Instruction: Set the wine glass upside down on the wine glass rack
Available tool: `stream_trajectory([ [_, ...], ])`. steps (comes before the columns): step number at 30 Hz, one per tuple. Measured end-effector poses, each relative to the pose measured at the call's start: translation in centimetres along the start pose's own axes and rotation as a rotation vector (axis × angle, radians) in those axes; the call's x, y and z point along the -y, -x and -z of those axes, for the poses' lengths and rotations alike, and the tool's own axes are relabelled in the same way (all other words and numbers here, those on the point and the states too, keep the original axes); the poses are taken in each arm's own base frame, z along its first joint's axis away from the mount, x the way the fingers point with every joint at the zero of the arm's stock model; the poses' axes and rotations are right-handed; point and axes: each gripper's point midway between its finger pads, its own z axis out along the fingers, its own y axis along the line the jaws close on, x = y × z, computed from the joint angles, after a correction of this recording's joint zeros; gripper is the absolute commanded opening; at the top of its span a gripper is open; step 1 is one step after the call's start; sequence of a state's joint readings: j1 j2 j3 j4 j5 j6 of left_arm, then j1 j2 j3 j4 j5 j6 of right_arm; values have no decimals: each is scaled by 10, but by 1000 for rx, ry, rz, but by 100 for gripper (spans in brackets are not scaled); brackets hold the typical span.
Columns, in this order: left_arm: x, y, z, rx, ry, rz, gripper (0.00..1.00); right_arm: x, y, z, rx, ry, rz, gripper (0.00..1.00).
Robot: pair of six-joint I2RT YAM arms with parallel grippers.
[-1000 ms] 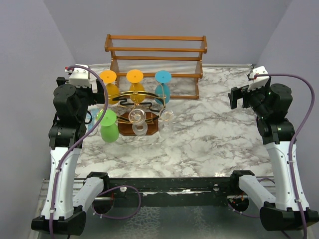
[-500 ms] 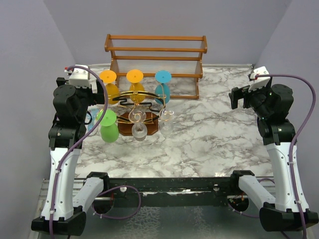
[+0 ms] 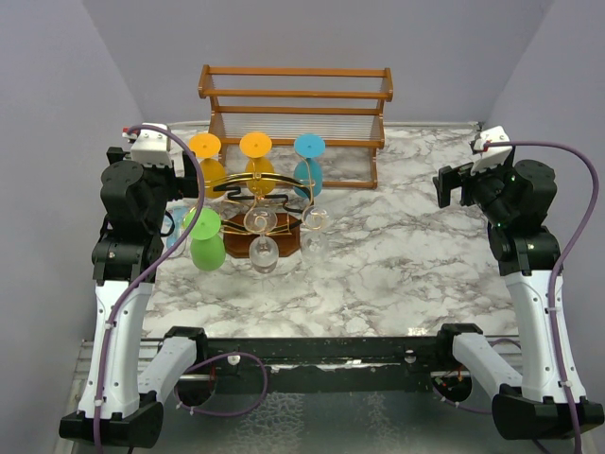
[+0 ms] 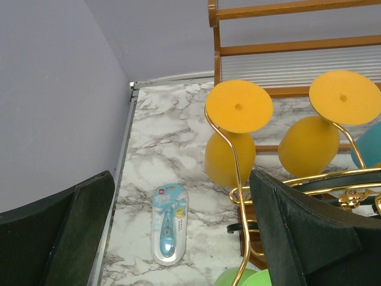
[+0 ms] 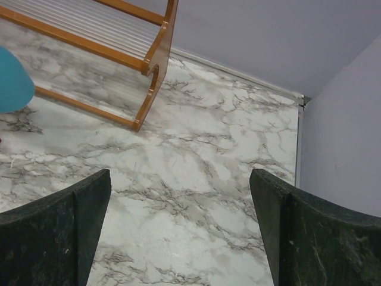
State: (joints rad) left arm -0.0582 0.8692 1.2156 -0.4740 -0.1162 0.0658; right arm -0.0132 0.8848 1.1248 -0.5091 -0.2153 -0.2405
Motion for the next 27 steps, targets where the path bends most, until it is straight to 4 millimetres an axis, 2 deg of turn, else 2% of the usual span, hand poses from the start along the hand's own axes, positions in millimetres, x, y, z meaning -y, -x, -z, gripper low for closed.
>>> stream_trajectory([
  [27,-2,1,2,5,9,1,99,8,0,3,-3,-46,-3,100],
])
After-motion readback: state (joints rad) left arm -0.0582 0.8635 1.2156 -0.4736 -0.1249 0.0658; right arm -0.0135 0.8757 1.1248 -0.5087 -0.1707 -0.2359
